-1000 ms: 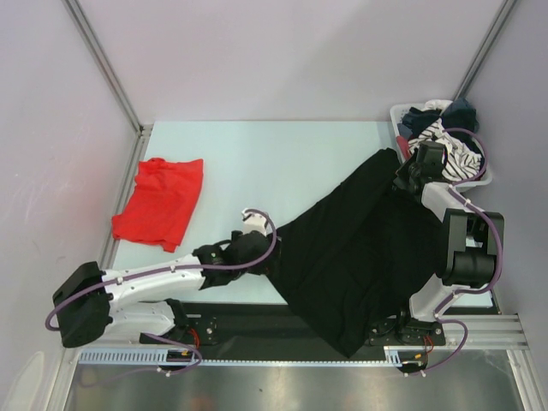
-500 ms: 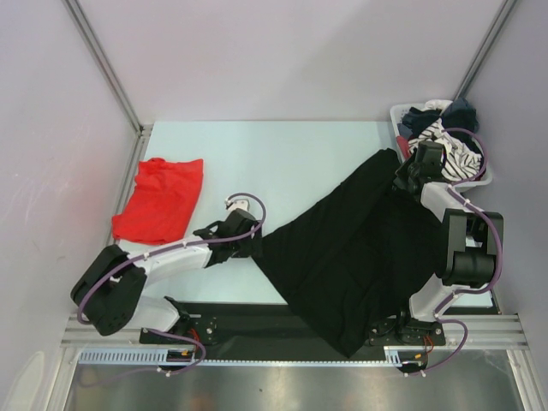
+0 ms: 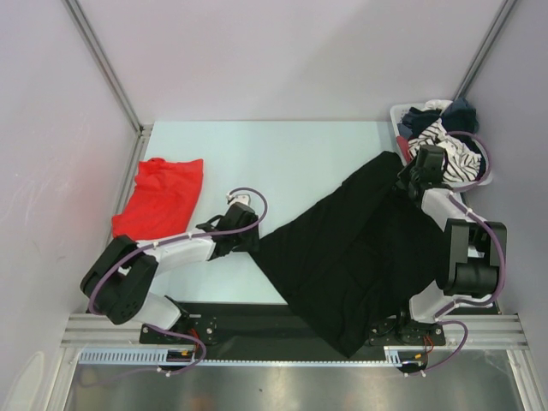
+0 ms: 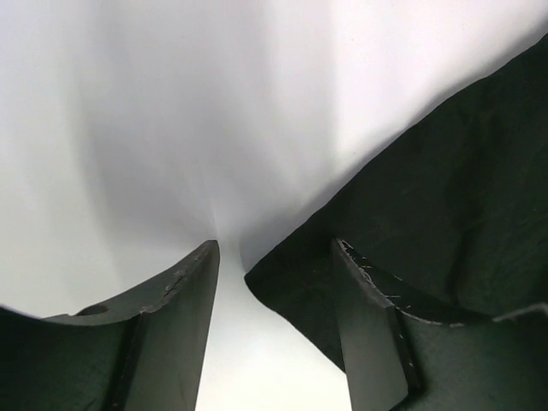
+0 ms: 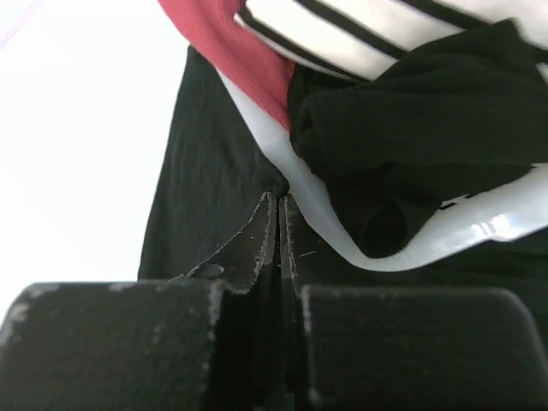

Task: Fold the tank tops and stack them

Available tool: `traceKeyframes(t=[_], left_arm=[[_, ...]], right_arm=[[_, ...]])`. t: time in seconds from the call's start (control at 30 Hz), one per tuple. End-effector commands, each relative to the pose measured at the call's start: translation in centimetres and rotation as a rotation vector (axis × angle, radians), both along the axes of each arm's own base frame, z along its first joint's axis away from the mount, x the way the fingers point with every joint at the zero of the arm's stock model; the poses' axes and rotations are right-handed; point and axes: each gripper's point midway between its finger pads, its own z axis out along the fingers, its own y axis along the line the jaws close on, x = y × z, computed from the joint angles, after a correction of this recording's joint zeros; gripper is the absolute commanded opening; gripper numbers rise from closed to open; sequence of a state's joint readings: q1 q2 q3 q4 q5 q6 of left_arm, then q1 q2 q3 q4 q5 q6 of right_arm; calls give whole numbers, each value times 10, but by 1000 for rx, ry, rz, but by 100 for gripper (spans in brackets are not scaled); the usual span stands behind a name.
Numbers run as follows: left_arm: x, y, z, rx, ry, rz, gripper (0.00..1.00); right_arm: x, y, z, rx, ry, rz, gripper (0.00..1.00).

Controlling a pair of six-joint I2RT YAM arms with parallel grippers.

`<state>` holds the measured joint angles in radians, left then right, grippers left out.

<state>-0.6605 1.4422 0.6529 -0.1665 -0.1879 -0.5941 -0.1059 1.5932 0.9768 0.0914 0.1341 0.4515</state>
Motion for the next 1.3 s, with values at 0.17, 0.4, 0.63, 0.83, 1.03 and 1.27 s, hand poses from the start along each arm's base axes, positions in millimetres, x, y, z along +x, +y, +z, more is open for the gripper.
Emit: traceKeyframes(t=[0.17, 0.4, 0.63, 0.83, 1.03, 1.27], left_arm=[[1, -9, -8, -35, 37, -39, 59], [2, -10, -9, -39, 39, -54, 55], [0, -9, -13, -31, 49, -55, 54], [1, -9, -8, -37, 38, -55, 53], [1, -9, -3, -36, 31, -59, 53], [1, -7, -4, -25, 33, -60, 52]], right_arm=[[-10, -23, 27, -85, -78, -112, 0], [-21, -28, 4, -85, -20, -145, 1], [-31, -39, 3, -102, 55, -214, 23], [-43, -40, 30, -145, -8, -241, 38], [-42, -36, 45, -175, -33, -243, 46], [-11, 28, 56, -220, 1, 11, 45]])
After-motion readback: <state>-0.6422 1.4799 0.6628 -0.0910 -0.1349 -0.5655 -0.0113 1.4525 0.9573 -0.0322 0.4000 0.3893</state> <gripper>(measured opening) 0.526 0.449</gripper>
